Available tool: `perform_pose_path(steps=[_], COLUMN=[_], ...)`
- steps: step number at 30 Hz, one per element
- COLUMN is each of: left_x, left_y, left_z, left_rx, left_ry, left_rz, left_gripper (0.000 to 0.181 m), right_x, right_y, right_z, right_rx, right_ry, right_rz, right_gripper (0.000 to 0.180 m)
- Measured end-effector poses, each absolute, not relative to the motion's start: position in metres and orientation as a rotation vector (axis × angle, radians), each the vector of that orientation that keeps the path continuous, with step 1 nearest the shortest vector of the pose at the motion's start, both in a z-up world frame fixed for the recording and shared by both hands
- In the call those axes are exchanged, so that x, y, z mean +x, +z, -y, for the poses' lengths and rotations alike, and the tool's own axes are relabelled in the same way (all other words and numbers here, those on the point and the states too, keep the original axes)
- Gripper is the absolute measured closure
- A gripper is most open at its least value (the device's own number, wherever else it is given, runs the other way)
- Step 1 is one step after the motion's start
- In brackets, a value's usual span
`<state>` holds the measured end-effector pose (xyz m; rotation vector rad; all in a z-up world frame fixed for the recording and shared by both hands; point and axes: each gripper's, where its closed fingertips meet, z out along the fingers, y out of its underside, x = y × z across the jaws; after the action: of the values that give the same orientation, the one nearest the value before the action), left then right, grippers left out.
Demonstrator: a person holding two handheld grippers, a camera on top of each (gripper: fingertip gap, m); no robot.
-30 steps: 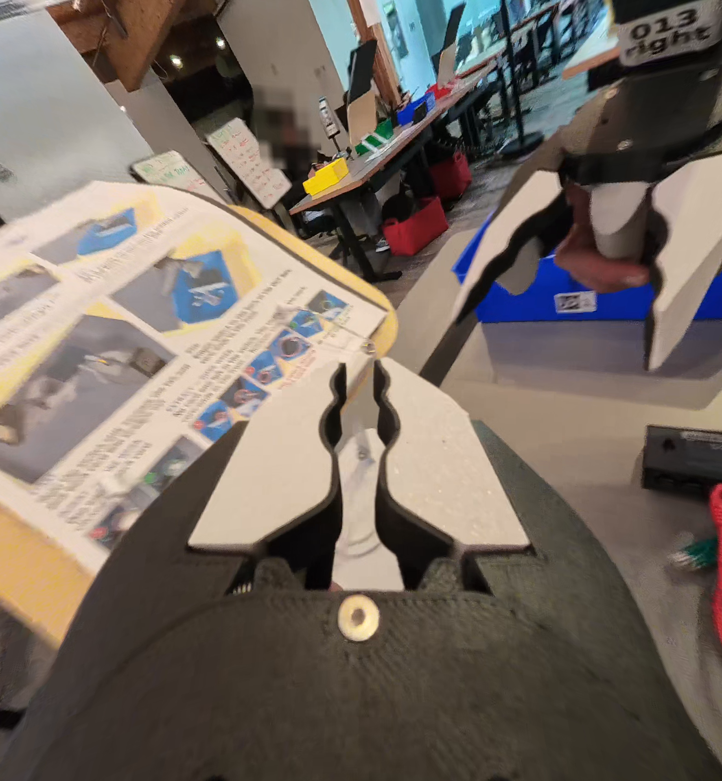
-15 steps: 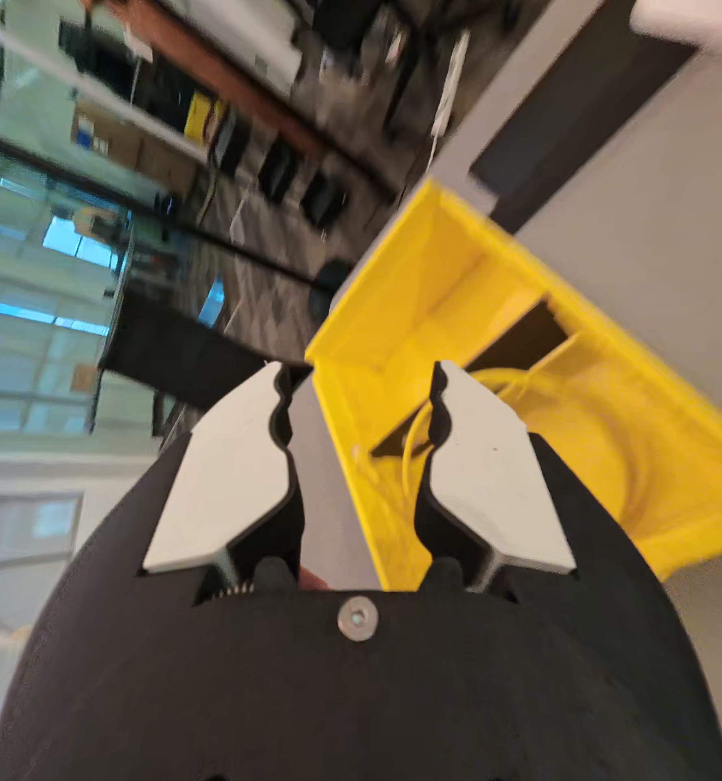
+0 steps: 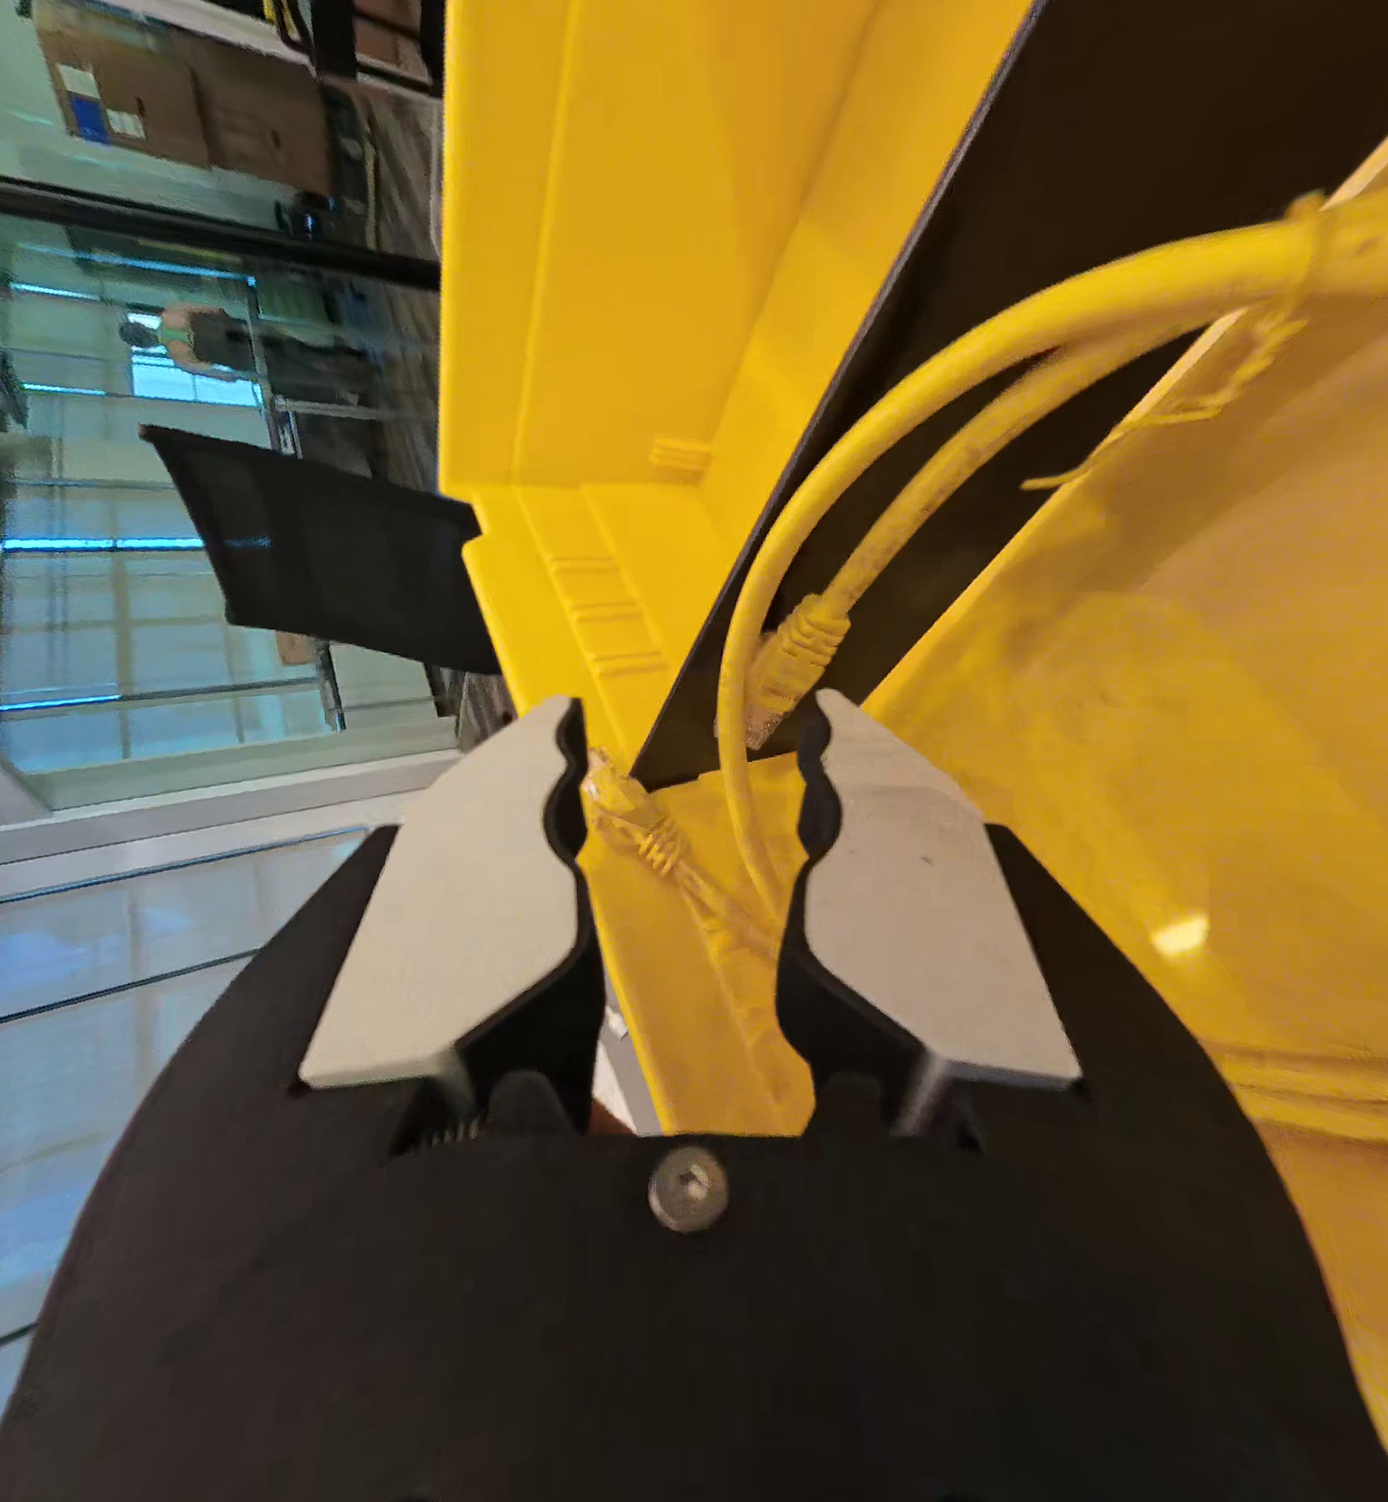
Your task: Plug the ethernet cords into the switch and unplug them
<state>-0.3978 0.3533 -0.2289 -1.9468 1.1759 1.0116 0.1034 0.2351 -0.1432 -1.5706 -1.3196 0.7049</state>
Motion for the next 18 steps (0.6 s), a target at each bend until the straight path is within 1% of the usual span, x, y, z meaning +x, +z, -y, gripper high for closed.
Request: perform_pose_path(steps=[1, 3, 6, 11, 18], left_x=[-0.398, -0.396, -0.394, -0.394, -0.385], left_y=[-0.232, -0.239, -0.232, -0.201, -0.13], left_z=[-0.355, -0.355, -0.355, -0.354, -0.342], left_rx=[-1.95, -1.959, -1.91, -1.812, -1.651], left_ry=[1.005, 0.979, 0.986, 1.005, 1.022], left_rz=[-1.19, -1.219, -1.2, -1.13, -1.08], left_gripper=[0.135, 0.163, 0.164, 0.168, 0.169], right_x=[0.104, 0.105, 0.107, 0.108, 0.109], right_y=[-0.144, -0.146, -0.148, -0.148, -0.142], right_z=[-0.236, -0.237, -0.238, -0.238, -0.236], right_rx=[-1.572, -1.577, -1.582, -1.582, -1.567], right_ry=[0.707, 0.712, 0.72, 0.723, 0.729], right_rz=[1.318, 1.316, 1.313, 1.31, 1.306], right_gripper=[0.086, 0.087, 0.09, 0.09, 0.089])
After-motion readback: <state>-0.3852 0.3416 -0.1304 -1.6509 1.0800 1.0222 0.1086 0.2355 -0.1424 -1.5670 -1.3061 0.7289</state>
